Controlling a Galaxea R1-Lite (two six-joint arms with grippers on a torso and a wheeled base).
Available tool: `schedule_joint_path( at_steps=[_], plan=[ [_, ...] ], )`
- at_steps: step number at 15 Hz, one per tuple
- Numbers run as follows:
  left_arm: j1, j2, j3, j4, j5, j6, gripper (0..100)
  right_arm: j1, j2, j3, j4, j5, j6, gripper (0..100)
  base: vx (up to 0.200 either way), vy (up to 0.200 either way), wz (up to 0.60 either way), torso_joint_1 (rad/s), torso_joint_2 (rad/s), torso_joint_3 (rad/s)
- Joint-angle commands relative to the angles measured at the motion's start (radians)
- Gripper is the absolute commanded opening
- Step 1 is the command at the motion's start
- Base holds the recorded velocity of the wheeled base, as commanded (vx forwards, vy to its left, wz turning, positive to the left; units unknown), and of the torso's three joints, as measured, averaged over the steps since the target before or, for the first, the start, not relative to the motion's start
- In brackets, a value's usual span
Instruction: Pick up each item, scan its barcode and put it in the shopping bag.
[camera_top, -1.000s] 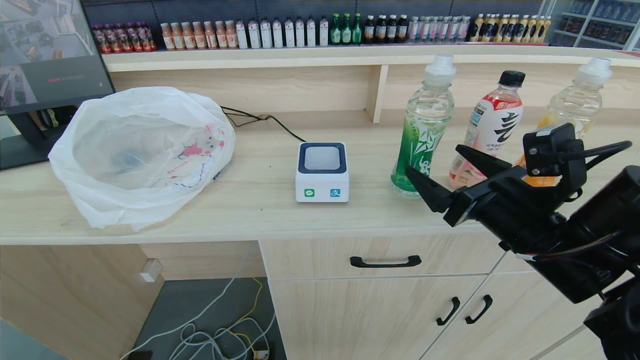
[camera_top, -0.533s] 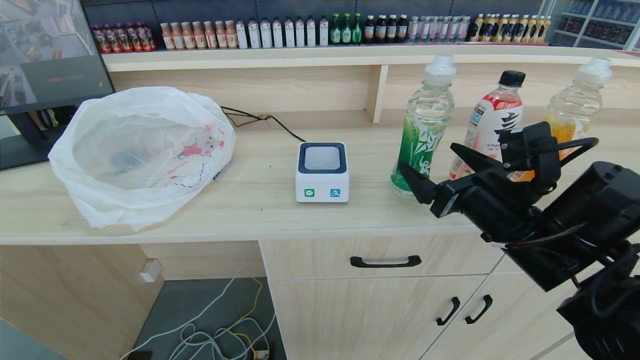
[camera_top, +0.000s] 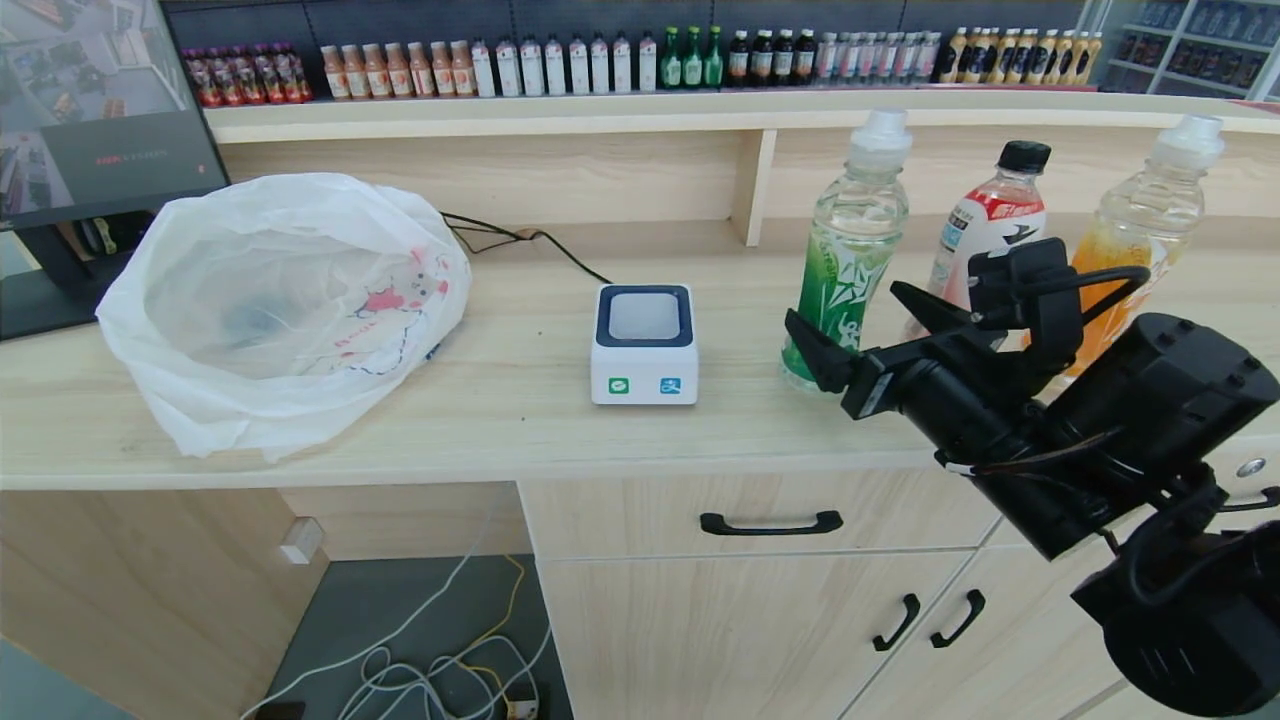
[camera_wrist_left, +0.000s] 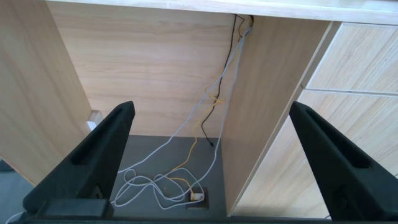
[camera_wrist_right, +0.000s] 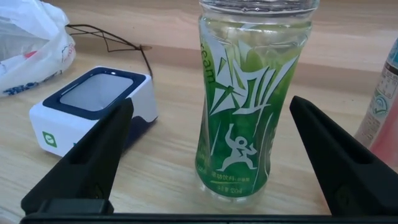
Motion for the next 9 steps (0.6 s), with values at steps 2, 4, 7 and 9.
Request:
schedule_joint_path(
  at_steps=[2, 4, 7, 9],
  plan=[
    [0.000, 0.000, 0.000, 0.000, 0.000, 0.000, 100, -0.001, 0.035, -0.037, 0.002, -0.002, 0.003, 100, 0.000, 0.000, 0.00, 0.000, 0.00, 0.000],
    [0.001, 0.000, 0.000, 0.000, 0.000, 0.000, 100, -0.003, 0.049, -0.051, 0.002, -0.002, 0.004, 100, 0.000, 0.000, 0.00, 0.000, 0.00, 0.000],
    [0.000, 0.000, 0.000, 0.000, -0.002, 0.000, 100, -0.015, 0.074, -0.103, 0.008, -0.002, 0.007, 100, 0.000, 0.000, 0.00, 0.000, 0.00, 0.000],
    [0.001, 0.000, 0.000, 0.000, 0.000, 0.000, 100, -0.035, 0.095, -0.131, 0.010, -0.002, 0.020, 100, 0.000, 0.000, 0.00, 0.000, 0.00, 0.000]
  ],
)
